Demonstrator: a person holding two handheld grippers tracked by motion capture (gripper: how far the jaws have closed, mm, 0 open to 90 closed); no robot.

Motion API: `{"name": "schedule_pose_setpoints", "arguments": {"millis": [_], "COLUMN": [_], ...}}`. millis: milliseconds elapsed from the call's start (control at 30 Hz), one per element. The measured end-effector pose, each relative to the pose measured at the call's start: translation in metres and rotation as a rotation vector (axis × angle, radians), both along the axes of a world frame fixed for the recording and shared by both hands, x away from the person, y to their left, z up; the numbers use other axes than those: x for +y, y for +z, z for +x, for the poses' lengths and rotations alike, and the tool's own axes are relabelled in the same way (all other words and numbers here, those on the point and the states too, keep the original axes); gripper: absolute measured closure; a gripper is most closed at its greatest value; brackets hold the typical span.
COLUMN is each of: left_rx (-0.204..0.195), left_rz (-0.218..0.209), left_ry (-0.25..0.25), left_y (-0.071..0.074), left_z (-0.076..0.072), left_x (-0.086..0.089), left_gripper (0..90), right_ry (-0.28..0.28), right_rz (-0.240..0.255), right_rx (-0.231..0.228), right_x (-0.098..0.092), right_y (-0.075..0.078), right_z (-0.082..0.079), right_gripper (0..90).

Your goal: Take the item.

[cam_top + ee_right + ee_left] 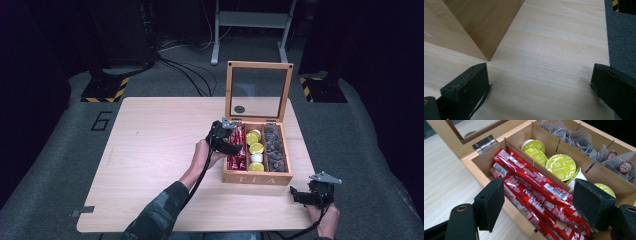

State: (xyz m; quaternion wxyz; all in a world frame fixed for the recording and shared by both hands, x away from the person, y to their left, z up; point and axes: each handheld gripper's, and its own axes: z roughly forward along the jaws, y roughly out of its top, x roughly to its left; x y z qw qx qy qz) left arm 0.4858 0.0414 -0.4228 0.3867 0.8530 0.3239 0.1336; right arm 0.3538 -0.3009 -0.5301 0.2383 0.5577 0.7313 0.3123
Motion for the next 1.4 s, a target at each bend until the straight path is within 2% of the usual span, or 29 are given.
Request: {"name": "schedule_pose_setpoints", "arguments": {"millis": [67,100,267,333,400,633,733,867,967,1167,1333,1400], "left_rx": [-0.002,-0.001,0.002,0.005,0.013,0.029,0.025,0.033,0.035,0.046,0.038,0.035], "left_rz": [0.016,0.038,0.04,0.064,0.067,0.081,0.097,0.091,0.106,0.077,0.073,0.059], "left_ry": [0.005,0.006,0.006,0.001,0.006,0.05,0.068,0.08,0.091,0.109,0.113,0.12], "left_y": [-0.001,-0.003,-0.009,-0.013,-0.015,-0.024,-0.024,-0.025,-0.025,-0.026,-0.026,-0.026], "left_z": [0.001,0.002,0.006,0.009,0.009,0.008,0.009,0.01,0.008,0.008,0.007,0.006], "left_x": [-0.006,-0.011,-0.017,-0.019,-0.02,-0.022,-0.021,-0.019,-0.021,-0.02,-0.02,-0.019], "left_gripper": [29.5,31.5,41.5,45.1,48.2,56.3,63.7,67.4,70.4,79.7,82.3,82.6], "right_ry": [0.0,0.0,0.0,0.0,0.0,0.0,0.0,0.0,0.0,-0.002,-0.001,-0.002], "right_rz": [0.0,0.0,0.0,0.0,0.0,0.0,0.0,0.0,0.0,0.0,0.0,0.0], "right_rx": [0.0,0.0,0.0,0.0,0.0,0.0,0.0,0.0,0.0,-0.001,-0.001,-0.001], "right_x": [0.0,0.0,0.0,0.0,0.0,0.0,0.0,0.0,0.0,0.0,0.0,0.0], "right_y": [0.0,0.0,0.0,0.0,0.0,0.0,0.0,0.0,0.0,0.0,0.0,0.0], "right_z": [0.0,0.0,0.0,0.0,0.0,0.0,0.0,0.0,0.0,0.0,0.0,0.0], "right_gripper": [1.2,1.2,1.2,1.2,1.2,1.2,1.2,1.2,1.2,1.3,1.3,1.3]}}
